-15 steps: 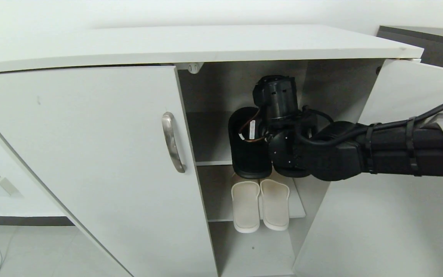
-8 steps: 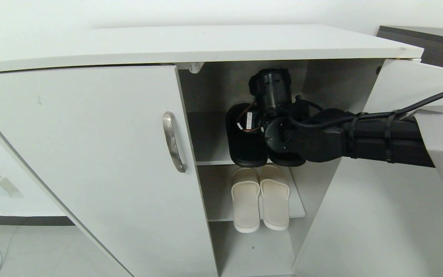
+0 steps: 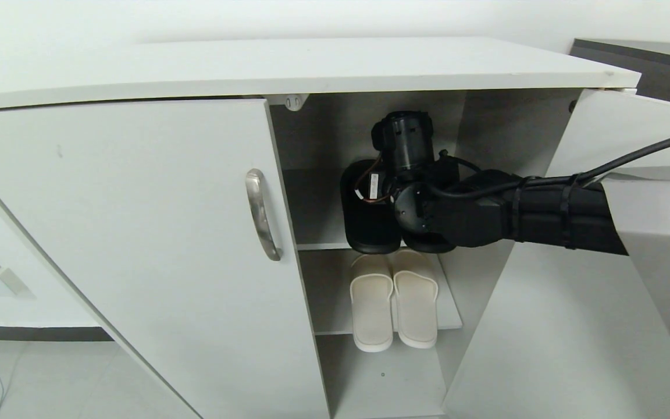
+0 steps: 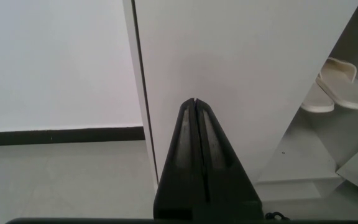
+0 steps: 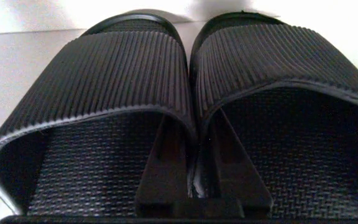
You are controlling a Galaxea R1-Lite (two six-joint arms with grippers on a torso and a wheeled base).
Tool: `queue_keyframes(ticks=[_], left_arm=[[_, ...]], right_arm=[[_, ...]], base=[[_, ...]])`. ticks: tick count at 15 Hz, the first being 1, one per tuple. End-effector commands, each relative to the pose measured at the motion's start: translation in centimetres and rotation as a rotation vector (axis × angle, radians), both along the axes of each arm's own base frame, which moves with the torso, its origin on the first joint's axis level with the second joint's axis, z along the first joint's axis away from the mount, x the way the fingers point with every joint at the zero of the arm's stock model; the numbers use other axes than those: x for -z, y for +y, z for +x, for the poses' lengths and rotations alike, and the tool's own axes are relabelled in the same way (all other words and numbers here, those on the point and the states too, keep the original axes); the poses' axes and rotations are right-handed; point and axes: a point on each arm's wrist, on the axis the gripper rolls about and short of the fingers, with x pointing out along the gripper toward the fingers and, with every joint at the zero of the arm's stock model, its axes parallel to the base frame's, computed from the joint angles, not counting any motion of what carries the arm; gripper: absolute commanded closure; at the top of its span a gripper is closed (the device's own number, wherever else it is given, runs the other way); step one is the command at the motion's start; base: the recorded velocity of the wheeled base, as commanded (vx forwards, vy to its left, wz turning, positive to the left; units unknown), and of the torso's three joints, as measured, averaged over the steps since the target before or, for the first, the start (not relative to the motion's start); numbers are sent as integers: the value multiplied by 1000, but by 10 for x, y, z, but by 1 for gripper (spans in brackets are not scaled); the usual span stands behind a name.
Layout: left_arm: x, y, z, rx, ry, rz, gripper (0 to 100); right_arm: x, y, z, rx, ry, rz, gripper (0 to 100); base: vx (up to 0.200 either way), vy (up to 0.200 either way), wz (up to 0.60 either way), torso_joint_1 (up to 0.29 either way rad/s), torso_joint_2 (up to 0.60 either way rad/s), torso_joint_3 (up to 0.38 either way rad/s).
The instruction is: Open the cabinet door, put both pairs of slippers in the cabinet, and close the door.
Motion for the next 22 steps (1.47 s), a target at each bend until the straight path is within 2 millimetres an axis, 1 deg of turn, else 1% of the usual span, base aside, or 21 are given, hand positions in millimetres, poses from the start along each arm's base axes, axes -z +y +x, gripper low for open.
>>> queue_keyframes(ticks=[1,2,3,6,8,10,11,13,15,17,22], left_arm=[[0,0,0,-1,1,0,100],[0,0,0,-1,1,0,100],[0,0,0,-1,1,0,100],[0,0,0,-1,1,0,100],[0,0,0,-1,1,0,100],[0,0,0,-1,1,0,100],[0,0,0,-1,1,0,100],[0,0,0,-1,1,0,100],[0,0,0,-1,1,0,100],[0,0,0,-1,1,0,100],[0,0,0,-1,1,-2,100]], right_arm=[[3,-1,2,5,5,-6,100],[3,-1,2,5,6,-7,100],[3,-1,2,4,7,-5,0],[2,0,-2,-2,7,-6,0],[0,2,-13,-21,14,-13,0],[-6,0,-24,-33,12,-12,0],[-7,0,-26,-34,13,-12,0],[-10,-3,-46,-59,27,-21,0],[-10,-4,-58,-73,41,-13,0],[-9,-12,-79,-94,64,-10,0],[-7,-28,-117,-152,58,11,0]], base=[[0,0,0,0,0,0],[0,0,0,0,0,0],[0,0,0,0,0,0],[0,0,0,0,0,0],[0,0,0,0,0,0],[0,0,0,0,0,0],[0,0,0,0,0,0],[0,0,0,0,0,0],[0,0,0,0,0,0],[0,0,0,0,0,0],[0,0,0,0,0,0]])
